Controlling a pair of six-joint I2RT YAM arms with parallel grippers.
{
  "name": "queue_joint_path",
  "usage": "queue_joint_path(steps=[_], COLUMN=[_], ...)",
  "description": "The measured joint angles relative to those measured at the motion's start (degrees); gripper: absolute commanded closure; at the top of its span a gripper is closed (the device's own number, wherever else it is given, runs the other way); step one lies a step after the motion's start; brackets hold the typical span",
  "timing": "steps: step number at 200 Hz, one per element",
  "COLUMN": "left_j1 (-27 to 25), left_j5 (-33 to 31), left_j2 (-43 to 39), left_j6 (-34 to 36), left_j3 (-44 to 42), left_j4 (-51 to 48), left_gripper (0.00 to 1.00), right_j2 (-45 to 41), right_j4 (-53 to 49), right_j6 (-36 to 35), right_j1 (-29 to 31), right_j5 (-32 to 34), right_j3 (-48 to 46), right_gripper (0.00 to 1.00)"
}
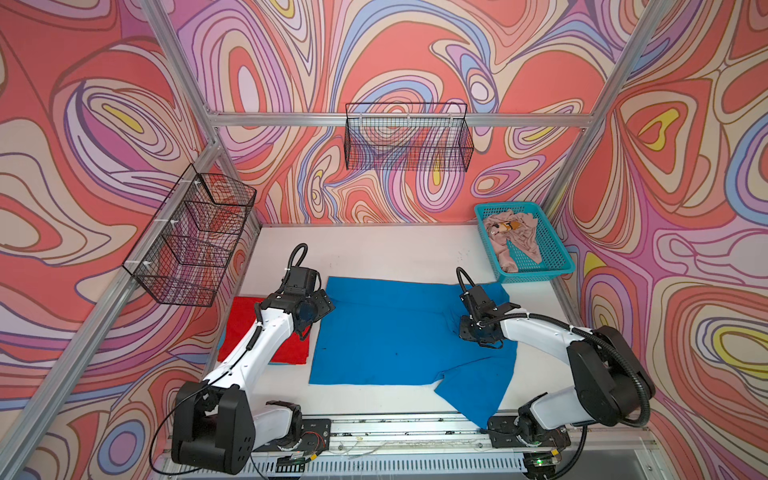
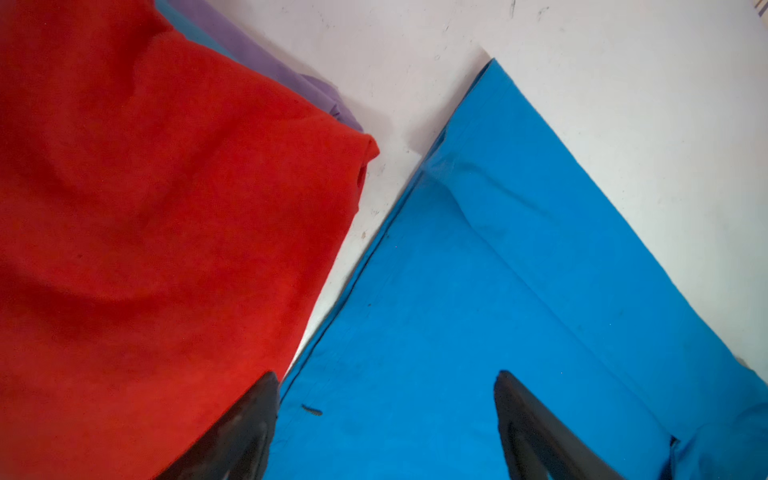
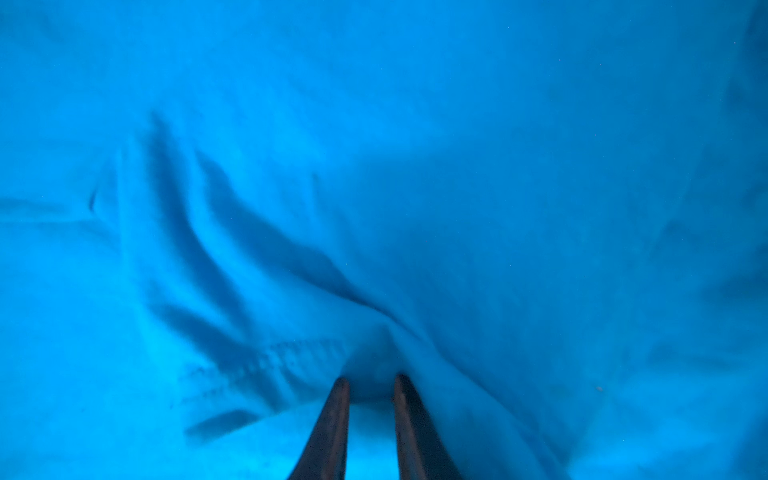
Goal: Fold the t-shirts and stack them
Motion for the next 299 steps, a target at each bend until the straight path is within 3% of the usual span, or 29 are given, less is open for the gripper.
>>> queue_joint_path(steps=[21,49,66,92,132,160,229,299], left_j1=[0.0,0.0,0.0,-1.1,-6.3,-8.7,-8.9,-8.4], left_j5=[0.4,1.1,2.0,2.9,3.0,3.2,3.0,-1.2], left_j2=[3.1,6.9,8.8,12.1,14.0,17.0,25.9,36.8], left_j6=[-1.1,-2.5,-3.5,-4.0,-4.9,-6.1,-8.3,-6.7], left_j3=[1.4,2.3,2.9,5.5,6.5,6.3,7.4,21.3], left_j4=[1.7,3.1,4.1,4.5,5.9,7.4,8.6,5.7], left_gripper=[0.31,0.32,0.31,0.29,0.26,0.24,0.23,0.21], right_j2=[-5.1,-9.0,-9.4,-5.2,3.2,8.7,15.6,22.0], right_j4=[-1.6,-4.1,-4.3,-4.2,-2.6,-1.7,1.5,4.8], right_j6=[0.3,0.6,0.5,0.3,-0.4,-0.4,0.3,-1.8], right_j1=[0.0,0.0,0.0,-1.5,-8.8,-9.6,-10.1,-10.5], right_j5=[-1.5,-3.4,-3.0,-1.7,0.9,2.0,3.2,4.1], right_j3=[0.2,3.7,6.1,10.0,11.6,12.8,14.0,20.8], right_gripper=[0.71,0.58,0.58,0.59,0.58,0.57,0.52,0.52])
